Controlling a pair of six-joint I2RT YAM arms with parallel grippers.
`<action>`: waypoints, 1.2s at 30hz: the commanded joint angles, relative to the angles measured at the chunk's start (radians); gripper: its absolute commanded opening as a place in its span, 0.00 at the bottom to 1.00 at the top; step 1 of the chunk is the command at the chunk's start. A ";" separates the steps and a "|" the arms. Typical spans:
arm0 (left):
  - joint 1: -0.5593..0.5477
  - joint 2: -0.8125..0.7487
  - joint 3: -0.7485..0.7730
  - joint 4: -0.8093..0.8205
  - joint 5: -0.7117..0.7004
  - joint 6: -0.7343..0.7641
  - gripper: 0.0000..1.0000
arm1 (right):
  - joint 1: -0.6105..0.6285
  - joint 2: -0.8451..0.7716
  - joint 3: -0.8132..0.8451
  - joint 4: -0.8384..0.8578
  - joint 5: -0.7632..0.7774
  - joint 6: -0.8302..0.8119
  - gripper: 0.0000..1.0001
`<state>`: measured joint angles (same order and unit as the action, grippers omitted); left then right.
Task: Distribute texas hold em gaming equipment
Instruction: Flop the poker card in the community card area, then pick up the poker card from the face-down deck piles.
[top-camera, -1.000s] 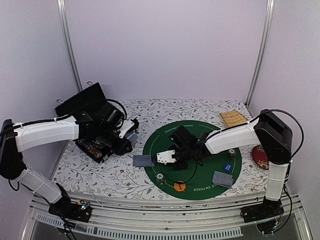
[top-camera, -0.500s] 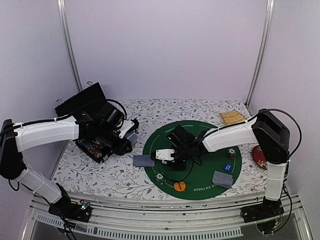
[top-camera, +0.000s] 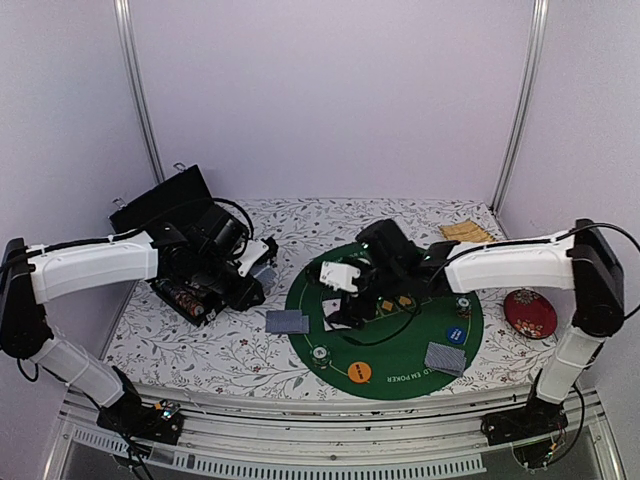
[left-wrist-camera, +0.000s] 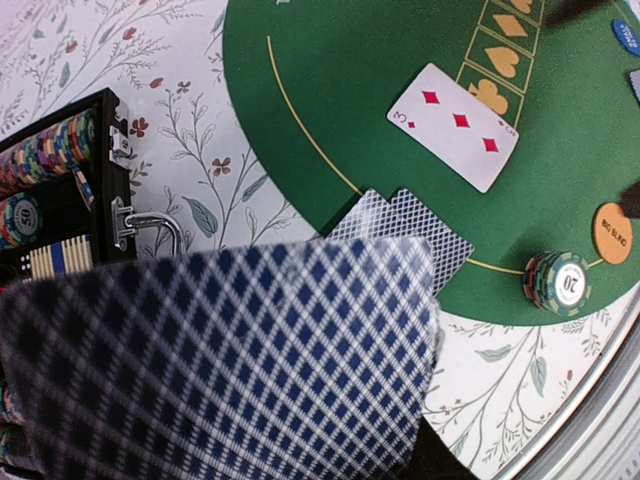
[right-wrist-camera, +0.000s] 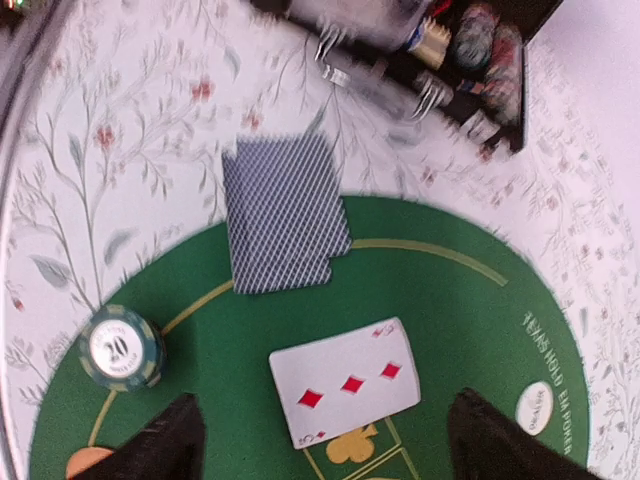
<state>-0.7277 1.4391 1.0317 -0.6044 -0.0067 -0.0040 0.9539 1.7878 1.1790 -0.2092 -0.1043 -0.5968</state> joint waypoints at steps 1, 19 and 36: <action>0.010 0.006 0.037 0.011 0.013 0.010 0.41 | -0.107 -0.160 -0.016 0.262 -0.232 0.195 0.99; -0.015 0.006 0.042 0.017 0.057 0.024 0.41 | -0.195 0.369 0.447 0.453 -0.878 1.037 0.91; -0.018 0.029 0.048 0.028 0.062 0.035 0.41 | -0.136 0.542 0.626 0.397 -0.853 1.010 0.75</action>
<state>-0.7395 1.4544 1.0649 -0.5892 0.0425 0.0151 0.8043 2.3028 1.7596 0.1917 -0.9550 0.4084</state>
